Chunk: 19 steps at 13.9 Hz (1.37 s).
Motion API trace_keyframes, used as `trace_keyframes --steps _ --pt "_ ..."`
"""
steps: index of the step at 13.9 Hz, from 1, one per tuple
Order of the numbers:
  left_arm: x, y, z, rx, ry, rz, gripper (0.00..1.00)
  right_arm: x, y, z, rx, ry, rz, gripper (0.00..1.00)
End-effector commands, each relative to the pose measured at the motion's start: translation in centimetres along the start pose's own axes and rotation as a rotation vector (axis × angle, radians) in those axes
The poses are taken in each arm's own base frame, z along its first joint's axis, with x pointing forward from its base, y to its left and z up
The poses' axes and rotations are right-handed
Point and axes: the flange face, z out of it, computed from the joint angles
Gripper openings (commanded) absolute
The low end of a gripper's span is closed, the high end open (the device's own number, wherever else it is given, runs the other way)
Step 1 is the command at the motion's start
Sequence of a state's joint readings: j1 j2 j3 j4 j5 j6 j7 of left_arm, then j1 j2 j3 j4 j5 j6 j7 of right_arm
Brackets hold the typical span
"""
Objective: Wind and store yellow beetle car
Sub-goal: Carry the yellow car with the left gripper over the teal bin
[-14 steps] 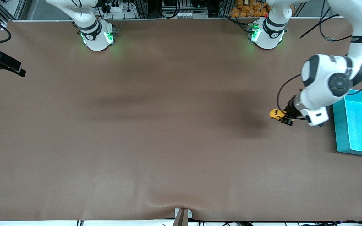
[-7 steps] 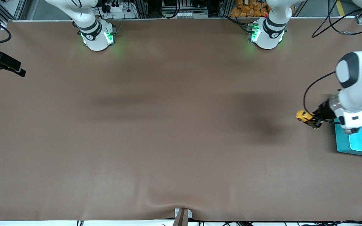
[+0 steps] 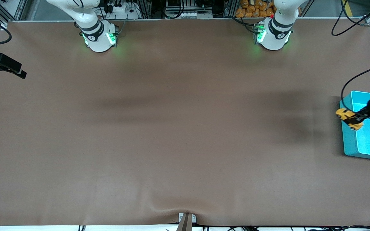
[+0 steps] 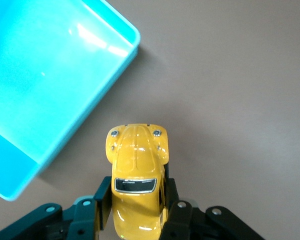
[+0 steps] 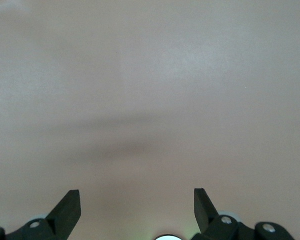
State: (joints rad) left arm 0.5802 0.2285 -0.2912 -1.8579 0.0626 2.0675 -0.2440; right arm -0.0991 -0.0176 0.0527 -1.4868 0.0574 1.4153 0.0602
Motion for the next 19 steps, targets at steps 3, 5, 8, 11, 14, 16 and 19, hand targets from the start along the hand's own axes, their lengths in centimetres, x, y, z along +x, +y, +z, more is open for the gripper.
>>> trace_keyframes --steps 3,5,8,11,14,16,19 --pt "3.8 -6.6 1.5 0.080 -0.014 0.248 0.00 -0.2 0.4 -0.2 -0.013 0.006 0.007 1.00" --pt "5.8 -8.1 2.5 0.142 -0.013 0.360 0.00 -0.2 0.4 -0.1 -0.013 0.004 0.007 1.00" --pt "7.9 -10.5 4.2 0.194 -0.024 0.451 0.00 -0.2 0.3 -0.1 -0.013 0.006 0.006 1.00" --pt "9.1 -10.9 6.1 0.206 -0.043 0.544 0.00 -0.2 0.3 -0.1 -0.013 0.006 0.006 1.00" --pt "9.6 -11.1 7.8 0.194 -0.053 0.568 0.00 -0.1 0.3 -0.1 -0.013 0.006 0.006 1.00" --pt "9.9 -12.0 9.4 0.197 -0.048 0.570 0.00 0.0 0.2 0.1 -0.013 0.004 0.004 1.00" --pt "10.6 -13.9 10.8 0.207 -0.006 0.565 0.00 0.0 0.1 0.1 -0.013 0.004 0.003 1.00"
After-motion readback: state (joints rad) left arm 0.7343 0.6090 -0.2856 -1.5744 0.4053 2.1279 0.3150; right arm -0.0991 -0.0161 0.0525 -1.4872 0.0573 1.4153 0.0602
